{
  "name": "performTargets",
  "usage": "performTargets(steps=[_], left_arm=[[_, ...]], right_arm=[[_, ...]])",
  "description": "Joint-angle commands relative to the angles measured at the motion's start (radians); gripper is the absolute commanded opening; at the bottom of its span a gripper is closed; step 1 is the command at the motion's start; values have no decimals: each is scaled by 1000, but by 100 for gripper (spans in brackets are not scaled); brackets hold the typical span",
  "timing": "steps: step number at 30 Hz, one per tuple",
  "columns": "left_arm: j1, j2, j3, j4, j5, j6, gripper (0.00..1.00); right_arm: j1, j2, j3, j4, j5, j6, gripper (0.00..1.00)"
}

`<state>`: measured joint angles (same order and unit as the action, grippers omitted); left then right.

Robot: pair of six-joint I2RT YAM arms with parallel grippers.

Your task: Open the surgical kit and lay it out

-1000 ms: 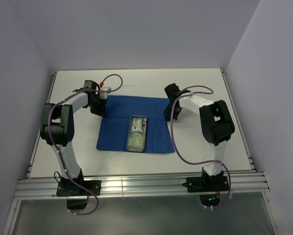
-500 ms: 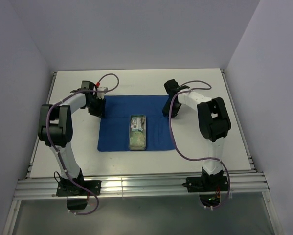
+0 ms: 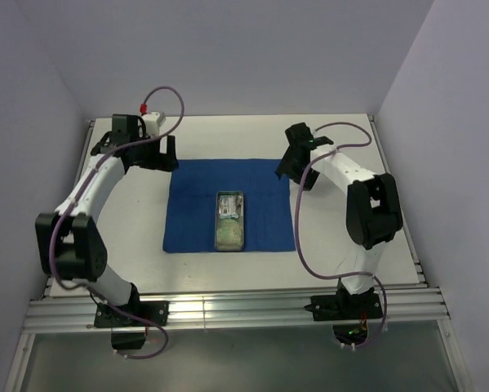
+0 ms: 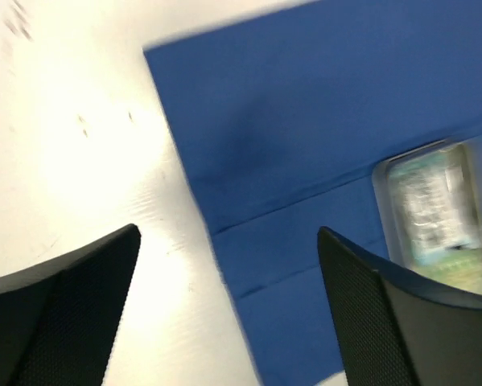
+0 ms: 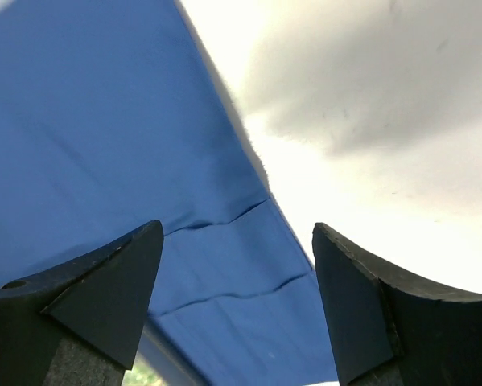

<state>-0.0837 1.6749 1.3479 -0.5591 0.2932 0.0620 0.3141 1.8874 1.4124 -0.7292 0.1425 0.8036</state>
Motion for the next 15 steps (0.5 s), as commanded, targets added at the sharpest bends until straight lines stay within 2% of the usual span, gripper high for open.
performTargets(steps=[1, 7, 9, 10, 11, 12, 15], left_arm=[[-42, -199, -53, 28, 20, -109, 99], [-201, -360, -234, 57, -6, -246, 99], [-298, -372, -282, 64, -29, -298, 88], [-329, -371, -295, 73, -28, -313, 70], [-355, -368, -320, 88, -28, -329, 61], [-405, -363, -329, 96, -38, -343, 57], [-459, -304, -329, 96, -57, -378, 47]], right_arm=[[-18, -147, -9, 1, 65, -43, 82], [-20, -232, -36, 2, 65, -72, 83], [-20, -246, -50, 1, 57, -72, 83], [-20, -258, -67, 5, 52, -73, 83], [-21, -264, -78, 8, 51, -73, 83], [-20, -267, -88, 11, 51, -72, 83], [-21, -271, -128, 19, 54, -73, 83]])
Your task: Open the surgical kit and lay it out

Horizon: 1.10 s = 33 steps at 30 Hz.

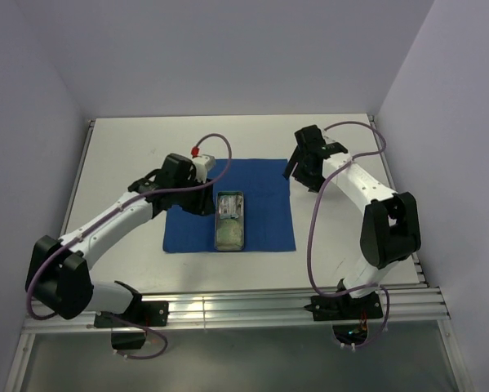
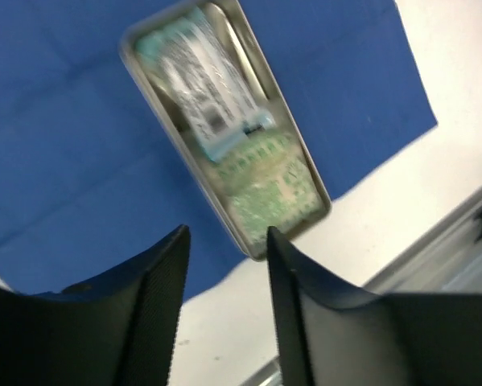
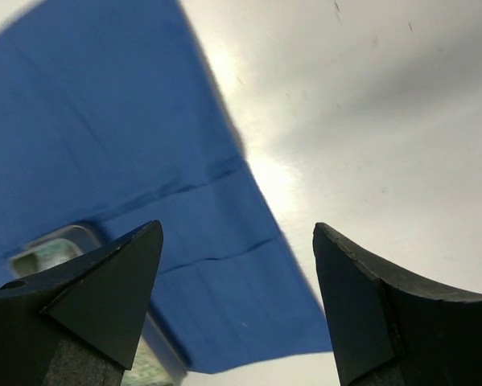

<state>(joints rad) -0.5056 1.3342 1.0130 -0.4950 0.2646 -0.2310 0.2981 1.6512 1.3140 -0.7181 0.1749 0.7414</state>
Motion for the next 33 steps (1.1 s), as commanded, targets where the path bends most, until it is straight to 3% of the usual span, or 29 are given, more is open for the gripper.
performTargets(steps=[1, 6, 12, 30, 33], left_arm=[[-39, 58, 9, 30, -34, -99, 40], [-40, 233, 102, -17, -82, -155, 29], [-40, 370, 185, -63, -76, -185, 28], [-47, 510, 219, -73, -119, -208, 27], [-45, 523, 233, -82, -162, -211, 9]], right_arm=[[-5, -33, -35, 6, 21, -13, 83], [-5, -22, -42, 6, 31, -16, 83], [-10, 15, -22, 3, 28, -25, 83], [-43, 38, -84, 48, 5, -39, 82], [-47, 36, -91, 51, 2, -42, 82]])
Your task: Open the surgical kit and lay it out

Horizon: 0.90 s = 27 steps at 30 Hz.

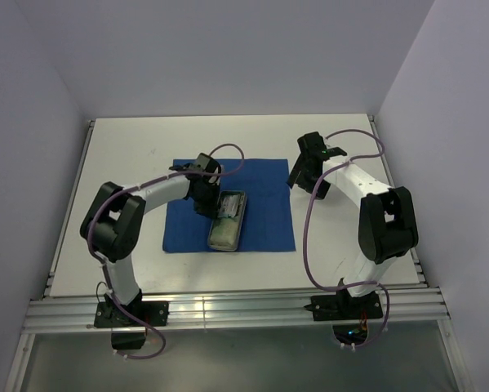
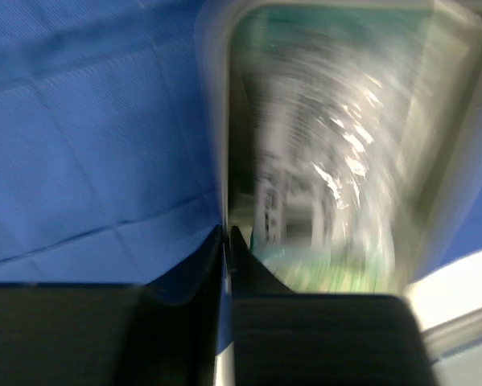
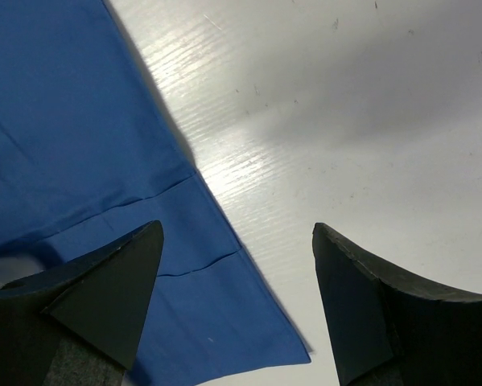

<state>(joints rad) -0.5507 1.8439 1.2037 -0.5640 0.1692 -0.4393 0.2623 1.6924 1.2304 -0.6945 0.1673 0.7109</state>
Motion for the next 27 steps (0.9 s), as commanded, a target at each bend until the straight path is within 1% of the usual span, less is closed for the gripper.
performTargets(steps=[1, 2, 7, 12, 16, 17, 21, 22, 25, 27], left_arm=[[0, 17, 54, -22, -74, -3, 4], [1, 26, 63, -30, -85, -1, 0], [37, 32, 151, -85, -114, 5, 0], [116, 3, 175, -134, -143, 31, 0], [181, -17, 191, -172, -207, 73, 0], [213, -20, 192, -181, -212, 86, 0], [284, 32, 259, -260, -246, 149, 0], [311, 47, 296, -289, -243, 166, 0], [342, 78, 355, -303, -260, 230, 0], [344, 100, 388, -312, -277, 246, 0]], right_arm=[[-11, -7, -8, 26, 9, -13, 82], [-11, -7, -8, 26, 11, -14, 82], [-14, -5, 3, 23, 8, -16, 82], [-14, -7, 7, 21, 4, -18, 82], [-12, -11, 12, 16, 5, -22, 82], [-12, -11, 14, 16, 5, -25, 82], [-12, -10, 20, 16, 0, -27, 82], [-12, -10, 20, 16, -2, -27, 82], [-11, -11, 17, 26, -12, -27, 82], [-11, -11, 15, 27, -14, -27, 82]])
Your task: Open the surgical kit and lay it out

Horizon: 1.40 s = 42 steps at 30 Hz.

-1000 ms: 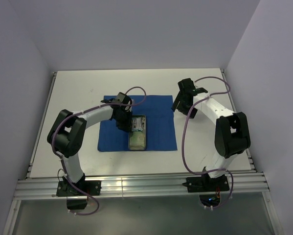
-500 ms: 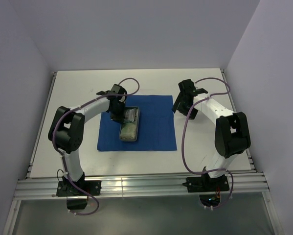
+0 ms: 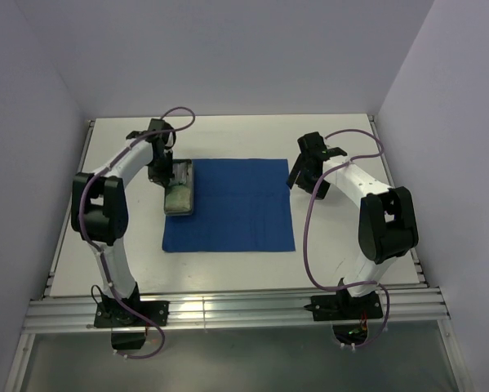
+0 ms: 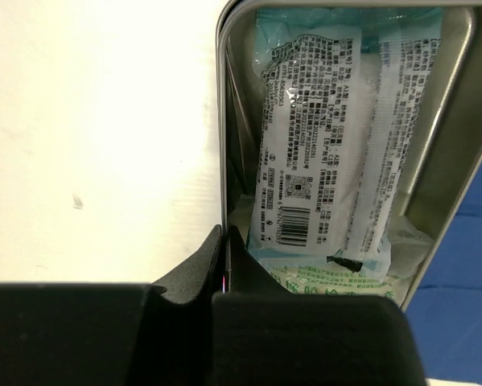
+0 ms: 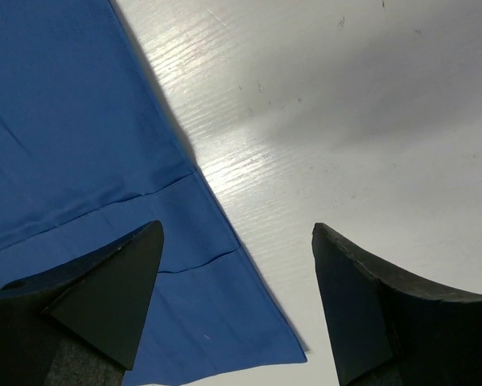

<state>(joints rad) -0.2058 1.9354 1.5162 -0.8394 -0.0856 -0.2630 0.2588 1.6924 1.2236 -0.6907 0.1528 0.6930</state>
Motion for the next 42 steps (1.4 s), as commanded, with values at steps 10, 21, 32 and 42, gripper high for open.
performTargets(steps=[10, 21, 32, 42], left_arm=[[3, 165, 269, -127, -31, 102, 0], [9, 237, 321, -142, 3, 47, 0], [16, 261, 341, -133, 7, 30, 0], [16, 278, 363, -121, 24, 50, 0]], right_arm=[[-7, -11, 16, 22, 4, -15, 82], [-9, -7, 20, 17, -2, -21, 82], [-7, -7, 24, 14, -9, -24, 82], [-9, -4, 19, 22, -19, -24, 82]])
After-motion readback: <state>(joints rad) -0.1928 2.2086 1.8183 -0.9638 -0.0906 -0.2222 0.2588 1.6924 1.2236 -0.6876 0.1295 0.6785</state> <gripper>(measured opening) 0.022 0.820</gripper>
